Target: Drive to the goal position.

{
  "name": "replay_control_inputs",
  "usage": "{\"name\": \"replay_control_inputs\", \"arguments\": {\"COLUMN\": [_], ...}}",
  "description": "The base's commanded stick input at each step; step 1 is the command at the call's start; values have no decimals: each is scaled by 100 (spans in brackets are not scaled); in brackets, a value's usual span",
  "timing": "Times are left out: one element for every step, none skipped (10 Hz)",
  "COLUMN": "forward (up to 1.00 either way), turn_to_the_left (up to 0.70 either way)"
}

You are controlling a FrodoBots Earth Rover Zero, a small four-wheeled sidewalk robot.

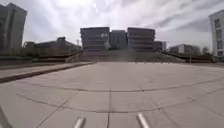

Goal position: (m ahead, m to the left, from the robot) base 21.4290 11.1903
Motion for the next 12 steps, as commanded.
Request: {"name": "replay_control_inputs", "arguments": {"forward": [100, 100, 100, 100, 100, 100, 100, 100, 100, 100, 100, 100], "turn_to_the_left": [5, 27, 17, 0, 0, 0, 0, 0, 0, 0, 0, 0]}}
